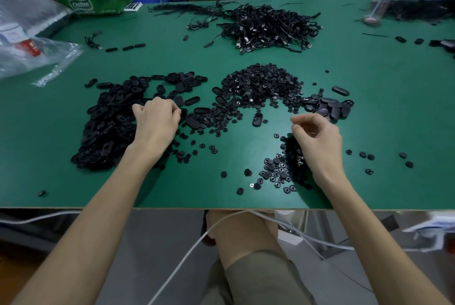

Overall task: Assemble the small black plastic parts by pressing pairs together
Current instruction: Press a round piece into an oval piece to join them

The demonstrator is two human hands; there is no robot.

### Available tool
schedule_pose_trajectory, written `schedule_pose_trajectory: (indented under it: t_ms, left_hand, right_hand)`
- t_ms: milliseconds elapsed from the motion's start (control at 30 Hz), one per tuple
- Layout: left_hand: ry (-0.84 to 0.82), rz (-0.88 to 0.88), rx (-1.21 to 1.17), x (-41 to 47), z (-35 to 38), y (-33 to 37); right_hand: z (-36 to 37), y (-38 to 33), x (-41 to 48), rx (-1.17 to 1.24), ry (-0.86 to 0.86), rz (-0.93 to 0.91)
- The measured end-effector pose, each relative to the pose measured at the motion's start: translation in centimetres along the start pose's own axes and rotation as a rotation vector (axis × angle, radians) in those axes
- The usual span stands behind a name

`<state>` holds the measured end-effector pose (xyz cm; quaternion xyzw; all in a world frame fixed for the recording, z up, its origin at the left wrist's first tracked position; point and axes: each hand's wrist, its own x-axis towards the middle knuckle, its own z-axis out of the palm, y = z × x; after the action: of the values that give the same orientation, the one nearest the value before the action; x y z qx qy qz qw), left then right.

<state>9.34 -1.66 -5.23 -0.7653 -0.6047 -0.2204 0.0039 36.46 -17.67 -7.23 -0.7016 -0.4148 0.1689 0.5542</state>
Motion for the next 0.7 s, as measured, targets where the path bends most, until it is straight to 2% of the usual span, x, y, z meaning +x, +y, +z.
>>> schedule_pose_trajectory:
  t_ms: [67,167,233,400,533,700]
  left_hand:
    - [0.044,0.014,-0.049,-0.2,0.0,0.3]
    - [0.011,0.003,-0.249,-0.6,0.0,1.2]
    - [0.030,0.009,-0.221,-0.7,0.1,1.4]
    - [0.062,-0.063,-0.191,-0.5,0.2,0.6]
    - [-0.018,-0.141,-0.353,-0.2,0.1,-0.3]
    - [-0.058,-0.186,-0.338,-0.2,-0.1,-1.1]
  right_hand:
    - [0.1,0.0,-0.1,-0.125,-0.031,-0.053]
    - [0.3,-0.2,0.0,-0.336,-0.113,-0.075]
    - [0.5,-0.2,-0.1,-0.419,-0.150,-0.081]
    - [0.8,0.0,0.2,-0.465,-0.174,-0.106]
    - [0.9,0.2,0.3,-0.441,-0.180,-0.097]
    - [0.9,0.1,0.2,-0.441,-0.180,-0.110]
